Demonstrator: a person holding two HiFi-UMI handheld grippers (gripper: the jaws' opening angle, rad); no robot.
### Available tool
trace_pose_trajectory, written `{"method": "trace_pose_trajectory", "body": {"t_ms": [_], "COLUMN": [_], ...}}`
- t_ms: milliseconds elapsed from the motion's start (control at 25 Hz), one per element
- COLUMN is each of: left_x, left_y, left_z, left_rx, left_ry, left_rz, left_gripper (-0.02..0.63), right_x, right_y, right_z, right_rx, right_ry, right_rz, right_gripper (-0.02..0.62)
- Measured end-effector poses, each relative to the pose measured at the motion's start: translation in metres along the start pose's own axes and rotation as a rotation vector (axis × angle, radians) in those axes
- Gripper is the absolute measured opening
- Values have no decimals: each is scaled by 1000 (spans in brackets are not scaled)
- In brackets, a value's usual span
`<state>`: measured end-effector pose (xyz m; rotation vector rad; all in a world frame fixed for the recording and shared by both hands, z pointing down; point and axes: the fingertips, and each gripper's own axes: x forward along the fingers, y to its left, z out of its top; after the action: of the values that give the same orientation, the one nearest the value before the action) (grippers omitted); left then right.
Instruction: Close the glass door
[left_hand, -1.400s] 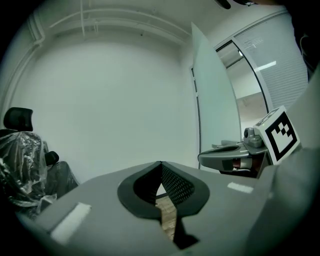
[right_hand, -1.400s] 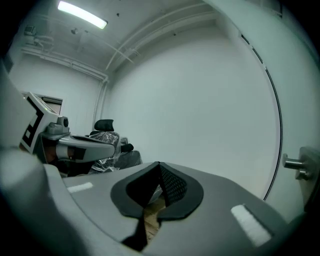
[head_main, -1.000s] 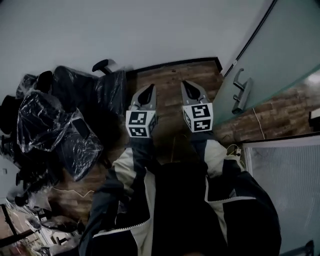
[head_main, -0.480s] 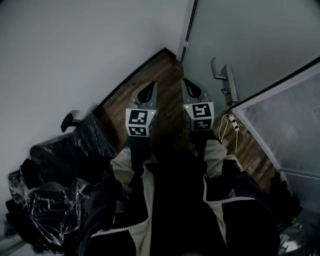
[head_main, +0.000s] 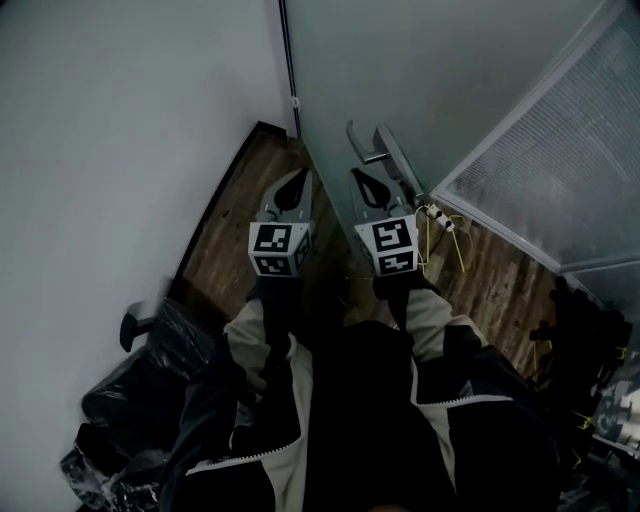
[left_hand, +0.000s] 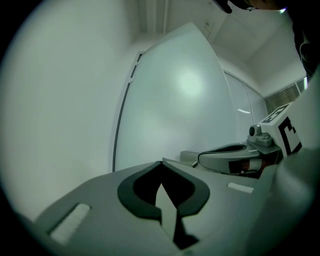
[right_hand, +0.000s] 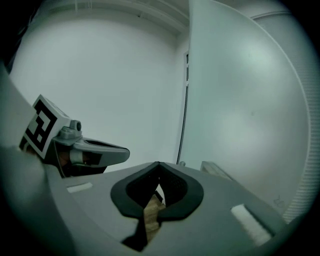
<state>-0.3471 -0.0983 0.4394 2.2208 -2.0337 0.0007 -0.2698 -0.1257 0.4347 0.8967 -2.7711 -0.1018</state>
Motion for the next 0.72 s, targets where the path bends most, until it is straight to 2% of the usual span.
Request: {"method": "trace_pose_trajectory", "body": {"t_ms": [120, 280, 560, 720], "left_x": [23, 40, 45, 44], "left_y": [-12, -20, -18, -9], "left_z": [1, -2, 5, 6], "left_rx": [19, 12, 39, 48], "left_ry": [12, 36, 33, 31], "left_rz": [-99, -216, -337, -366], "left_gripper": [5, 5, 5, 5], "right_x": [-2, -3, 11, 25], "right_y": [-13, -30, -34, -39], "right_z": [2, -8, -28, -35], "right_rx": [-7, -41, -95, -117], "right_ry": [5, 72, 213, 259], "right_rz": [-79, -204, -337, -393], "right_gripper": [6, 9, 160, 176]}}
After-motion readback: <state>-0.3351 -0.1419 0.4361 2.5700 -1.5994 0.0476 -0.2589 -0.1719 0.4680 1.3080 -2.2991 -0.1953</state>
